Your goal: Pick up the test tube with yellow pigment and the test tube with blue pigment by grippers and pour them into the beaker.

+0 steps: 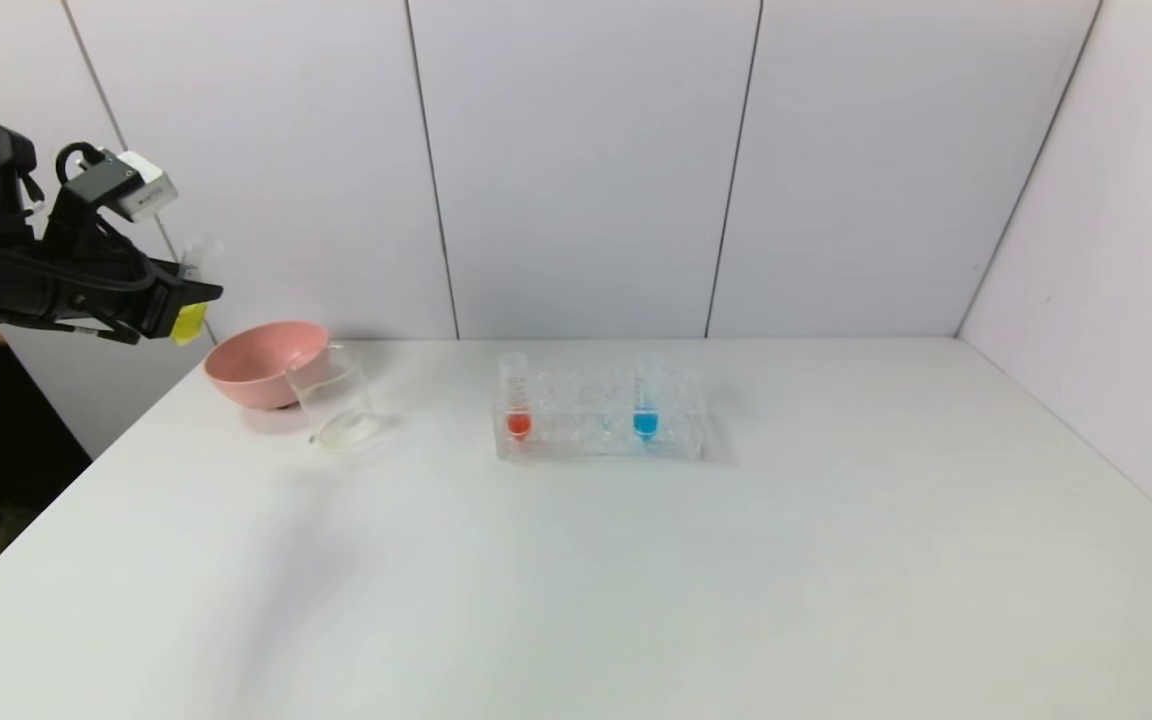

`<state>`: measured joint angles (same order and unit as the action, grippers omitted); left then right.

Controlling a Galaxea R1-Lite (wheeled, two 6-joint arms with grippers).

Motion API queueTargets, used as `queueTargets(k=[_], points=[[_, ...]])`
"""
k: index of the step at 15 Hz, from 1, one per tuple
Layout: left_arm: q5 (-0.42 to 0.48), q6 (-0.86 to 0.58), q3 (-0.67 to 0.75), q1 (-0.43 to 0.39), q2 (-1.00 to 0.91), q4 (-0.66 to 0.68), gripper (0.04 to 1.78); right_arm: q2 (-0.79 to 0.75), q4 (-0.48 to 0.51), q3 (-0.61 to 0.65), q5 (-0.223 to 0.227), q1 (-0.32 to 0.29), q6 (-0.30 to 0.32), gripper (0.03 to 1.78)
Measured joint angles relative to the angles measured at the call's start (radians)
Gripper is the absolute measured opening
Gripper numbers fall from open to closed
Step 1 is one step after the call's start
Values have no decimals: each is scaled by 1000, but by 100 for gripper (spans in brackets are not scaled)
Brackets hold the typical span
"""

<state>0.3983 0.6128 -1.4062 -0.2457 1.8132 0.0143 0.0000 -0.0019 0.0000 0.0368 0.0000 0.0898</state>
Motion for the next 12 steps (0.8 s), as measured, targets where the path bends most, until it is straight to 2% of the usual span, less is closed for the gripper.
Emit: queueTargets(k=[2,4,12], points=[[9,36,-13,0,7,-44,44,0,0,0,0,0,0,177],[23,101,-55,0,10,-143,44,0,0,0,0,0,0,177],[24,407,-380,-15,89,-529,44,0,0,0,0,0,0,177]])
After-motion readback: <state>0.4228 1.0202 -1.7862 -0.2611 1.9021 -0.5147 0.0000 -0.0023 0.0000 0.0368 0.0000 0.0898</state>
